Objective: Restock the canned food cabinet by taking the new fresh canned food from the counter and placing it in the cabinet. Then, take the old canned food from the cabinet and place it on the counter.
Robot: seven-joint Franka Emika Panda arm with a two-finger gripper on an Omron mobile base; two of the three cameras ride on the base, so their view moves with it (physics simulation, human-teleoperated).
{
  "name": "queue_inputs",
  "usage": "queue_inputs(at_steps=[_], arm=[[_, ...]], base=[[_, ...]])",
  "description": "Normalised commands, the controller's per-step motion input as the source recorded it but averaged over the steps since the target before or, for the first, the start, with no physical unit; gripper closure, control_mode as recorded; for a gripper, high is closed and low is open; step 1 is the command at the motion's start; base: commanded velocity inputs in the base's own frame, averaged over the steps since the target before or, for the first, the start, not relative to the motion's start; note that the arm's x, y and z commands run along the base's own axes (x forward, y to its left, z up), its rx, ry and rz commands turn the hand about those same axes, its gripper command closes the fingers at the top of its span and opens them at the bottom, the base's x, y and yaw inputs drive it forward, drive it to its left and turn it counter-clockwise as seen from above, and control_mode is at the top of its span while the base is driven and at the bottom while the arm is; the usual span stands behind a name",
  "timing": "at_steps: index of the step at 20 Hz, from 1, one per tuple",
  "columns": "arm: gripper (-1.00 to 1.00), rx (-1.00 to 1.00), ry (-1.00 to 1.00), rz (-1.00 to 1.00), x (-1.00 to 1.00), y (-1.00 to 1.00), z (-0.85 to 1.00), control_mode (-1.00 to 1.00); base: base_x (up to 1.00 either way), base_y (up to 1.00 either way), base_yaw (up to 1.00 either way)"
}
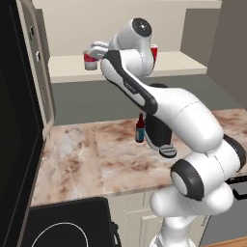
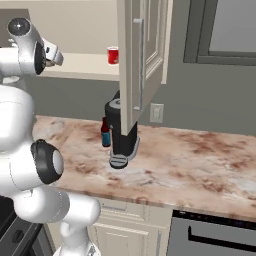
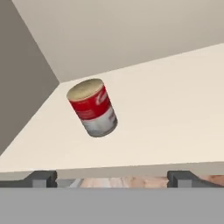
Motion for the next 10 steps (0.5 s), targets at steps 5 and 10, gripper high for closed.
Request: queue_inputs(at_steps=[5,10], arm=[[-1.0,-0.19,0.06,0.15,0.27,0.28,-0.04,-1.0],[-1.0,-0.19,0.0,0.14,0.37,0.13,-0.12,-1.0]], base=[[0.0,0.0,0.0],[0.0,0.0,0.0]])
